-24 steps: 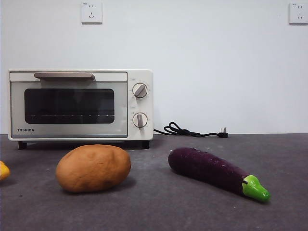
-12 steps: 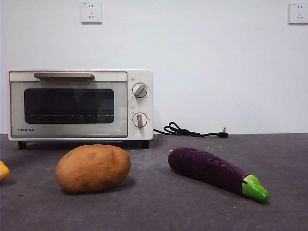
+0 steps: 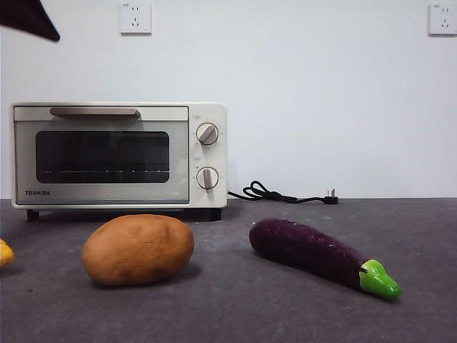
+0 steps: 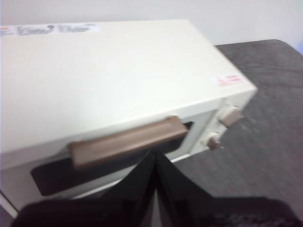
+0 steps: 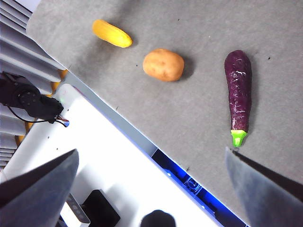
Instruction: Take the eggplant from the table,put the eggplant in the oven
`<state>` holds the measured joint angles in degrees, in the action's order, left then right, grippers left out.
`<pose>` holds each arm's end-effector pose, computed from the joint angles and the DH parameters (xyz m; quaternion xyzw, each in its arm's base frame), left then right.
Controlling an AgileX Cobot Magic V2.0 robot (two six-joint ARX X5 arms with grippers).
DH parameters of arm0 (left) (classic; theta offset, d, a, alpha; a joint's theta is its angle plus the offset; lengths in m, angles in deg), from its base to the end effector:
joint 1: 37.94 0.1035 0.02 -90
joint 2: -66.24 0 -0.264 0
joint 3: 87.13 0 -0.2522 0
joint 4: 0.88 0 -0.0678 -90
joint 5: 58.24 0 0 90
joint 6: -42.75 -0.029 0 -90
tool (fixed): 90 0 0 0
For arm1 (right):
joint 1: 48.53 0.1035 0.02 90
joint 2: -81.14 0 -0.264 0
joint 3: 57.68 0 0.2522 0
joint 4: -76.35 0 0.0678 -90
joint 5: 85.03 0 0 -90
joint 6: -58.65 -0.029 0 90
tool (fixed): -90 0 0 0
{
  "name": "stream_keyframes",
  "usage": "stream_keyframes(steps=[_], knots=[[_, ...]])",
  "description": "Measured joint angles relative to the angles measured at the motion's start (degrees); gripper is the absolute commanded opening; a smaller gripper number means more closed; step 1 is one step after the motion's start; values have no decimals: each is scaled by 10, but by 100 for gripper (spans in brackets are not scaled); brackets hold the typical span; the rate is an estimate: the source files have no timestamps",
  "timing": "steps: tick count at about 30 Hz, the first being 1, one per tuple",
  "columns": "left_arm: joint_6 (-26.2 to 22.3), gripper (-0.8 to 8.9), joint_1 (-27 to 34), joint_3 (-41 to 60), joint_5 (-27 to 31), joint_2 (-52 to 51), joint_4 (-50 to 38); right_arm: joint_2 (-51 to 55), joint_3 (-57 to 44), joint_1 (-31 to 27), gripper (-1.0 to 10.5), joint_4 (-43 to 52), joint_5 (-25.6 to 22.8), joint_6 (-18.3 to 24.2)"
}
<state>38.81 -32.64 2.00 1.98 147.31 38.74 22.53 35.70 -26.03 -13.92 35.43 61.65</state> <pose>0.3082 0.0141 0.3610 -0.0450 0.2382 -0.2132 0.9465 0.1258 0.0680 0.3962 0.0116 0.4540 0.4066 0.7927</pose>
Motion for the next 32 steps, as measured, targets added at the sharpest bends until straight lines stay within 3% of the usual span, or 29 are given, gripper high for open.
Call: stream_keyframes(steps=[10,32], knots=[[0,-5,5,-2,0,83,-79,0,0,0,566,8,-3,0],[-20,-5,5,-3,30,147,-122,-19,0,0,566,43,-5,-2]])
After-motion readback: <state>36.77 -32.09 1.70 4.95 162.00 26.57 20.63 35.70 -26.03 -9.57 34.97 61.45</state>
